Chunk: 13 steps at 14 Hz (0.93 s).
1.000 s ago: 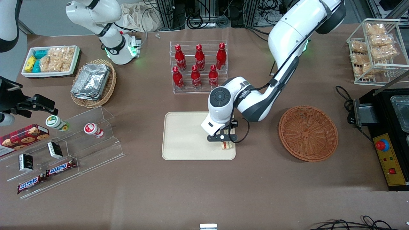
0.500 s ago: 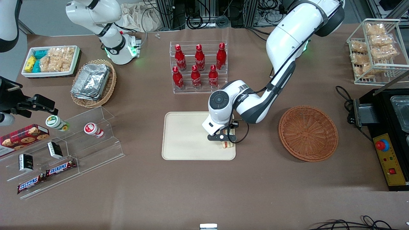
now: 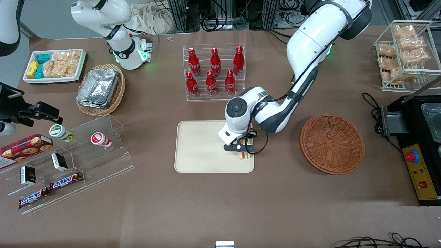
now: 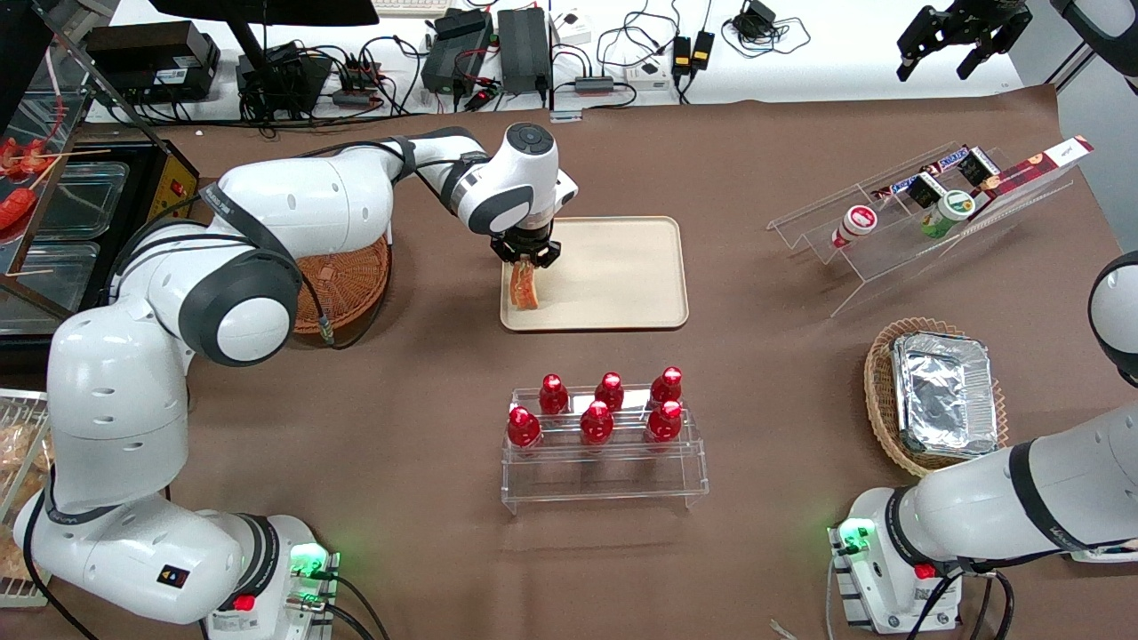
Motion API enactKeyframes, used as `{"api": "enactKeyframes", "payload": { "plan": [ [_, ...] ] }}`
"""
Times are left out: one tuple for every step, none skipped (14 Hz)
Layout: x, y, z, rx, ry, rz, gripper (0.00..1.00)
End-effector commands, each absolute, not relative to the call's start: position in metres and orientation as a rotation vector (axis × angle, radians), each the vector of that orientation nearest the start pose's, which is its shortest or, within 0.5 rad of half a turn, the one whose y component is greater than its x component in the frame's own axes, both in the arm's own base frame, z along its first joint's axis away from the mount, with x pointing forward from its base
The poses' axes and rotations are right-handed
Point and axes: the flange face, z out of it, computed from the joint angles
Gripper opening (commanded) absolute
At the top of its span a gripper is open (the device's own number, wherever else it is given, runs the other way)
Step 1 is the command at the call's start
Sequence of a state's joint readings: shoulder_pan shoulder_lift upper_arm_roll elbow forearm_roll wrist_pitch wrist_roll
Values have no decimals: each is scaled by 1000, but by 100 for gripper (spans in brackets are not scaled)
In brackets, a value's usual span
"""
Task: Place sandwich from basket to tray
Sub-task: 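Set the sandwich on the tray and open the left gripper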
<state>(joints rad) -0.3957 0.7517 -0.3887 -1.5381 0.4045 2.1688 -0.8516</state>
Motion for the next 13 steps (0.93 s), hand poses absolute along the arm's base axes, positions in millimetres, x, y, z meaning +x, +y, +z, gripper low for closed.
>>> {"api": "enactKeyframes", "payload": {
  "plan": [
    [533, -451, 229, -3053, 149, -44, 31],
    [535, -449, 229, -3050, 141, -45, 59],
    [536, -448, 228, -3048, 142, -46, 100],
    [535, -448, 227, -3048, 131, -44, 100],
    [535, -449, 227, -3048, 130, -46, 100],
    [535, -449, 227, -3048, 127, -46, 100],
    [535, -449, 228, -3049, 127, -48, 100],
    [535, -450, 228, -3050, 127, -49, 100],
    [535, -449, 228, -3049, 124, -48, 100],
    [535, -449, 229, -3049, 122, -50, 100],
    [535, -449, 229, -3049, 122, -50, 100],
    [536, -450, 230, -3051, 123, -54, 100],
    [537, -450, 231, -3053, 121, -54, 100]
  ]
}}
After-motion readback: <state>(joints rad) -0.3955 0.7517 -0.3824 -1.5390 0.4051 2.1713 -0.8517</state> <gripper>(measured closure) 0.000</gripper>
